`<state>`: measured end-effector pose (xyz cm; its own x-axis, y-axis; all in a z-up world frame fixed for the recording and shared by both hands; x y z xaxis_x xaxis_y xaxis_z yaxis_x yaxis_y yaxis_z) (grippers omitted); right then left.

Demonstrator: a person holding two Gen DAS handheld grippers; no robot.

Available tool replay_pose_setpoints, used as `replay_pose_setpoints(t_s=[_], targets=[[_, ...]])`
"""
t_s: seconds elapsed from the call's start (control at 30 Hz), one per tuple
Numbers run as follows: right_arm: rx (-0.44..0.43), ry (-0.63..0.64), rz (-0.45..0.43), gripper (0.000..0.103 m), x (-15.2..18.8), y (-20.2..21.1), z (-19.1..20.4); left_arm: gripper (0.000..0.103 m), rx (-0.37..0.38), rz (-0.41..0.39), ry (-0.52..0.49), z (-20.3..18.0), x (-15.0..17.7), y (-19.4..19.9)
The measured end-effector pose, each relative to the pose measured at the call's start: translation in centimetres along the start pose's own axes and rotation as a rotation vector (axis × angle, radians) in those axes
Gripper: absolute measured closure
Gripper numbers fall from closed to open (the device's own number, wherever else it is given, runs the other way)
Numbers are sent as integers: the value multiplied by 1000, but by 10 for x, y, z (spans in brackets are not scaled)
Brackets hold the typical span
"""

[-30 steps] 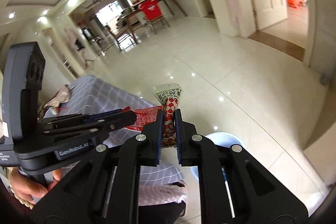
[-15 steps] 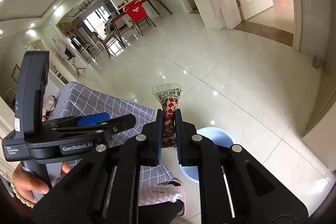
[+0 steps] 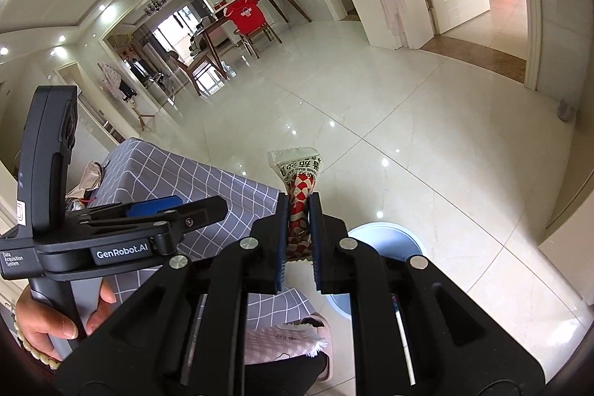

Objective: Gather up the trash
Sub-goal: 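Carry both red packets over the blue bucket and open both grippers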

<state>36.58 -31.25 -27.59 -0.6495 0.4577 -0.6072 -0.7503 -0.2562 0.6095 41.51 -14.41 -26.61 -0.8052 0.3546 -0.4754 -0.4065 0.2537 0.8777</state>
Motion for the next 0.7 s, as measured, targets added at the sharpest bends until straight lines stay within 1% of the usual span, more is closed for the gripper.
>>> replay_pose_setpoints(t_s=[0.1, 0.2, 0.27, 0.3, 0.33, 0.4, 0.7], targets=[[-2, -1, -3, 91, -2, -3, 1, 30, -4, -6, 11, 5, 0, 0], [-6, -8, -17, 89, -6, -7, 3, 29, -12, -13, 19, 9, -1, 1], [-3, -19, -20, 70, -9, -13, 0, 28, -13, -18, 25, 13, -2, 2], [4, -26, -20, 41, -9, -16, -1, 28, -15, -19, 27, 14, -2, 3], [20, -39, -33, 35, -10, -17, -4, 28, -15, -21, 27, 16, -2, 3], [31, -40, -34, 35, -9, -19, -6, 28, -17, -20, 27, 17, -2, 4], [22, -41, -15, 35, -6, -13, 1, 28, -16, -35, 43, 30, 0, 15]])
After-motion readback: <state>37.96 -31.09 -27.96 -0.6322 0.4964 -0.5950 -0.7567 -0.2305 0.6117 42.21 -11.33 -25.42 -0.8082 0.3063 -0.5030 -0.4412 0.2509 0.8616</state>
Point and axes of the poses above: each gripper's, at about its wrist camera, not at the fingertips, and y roughly against the way its jaws point, z to its left, x to its underside, the point moved 7 cm from there along -y, roughly the way its jaws point, and after that the axes turned 3 degrees about -y, right-handed, at the moved point
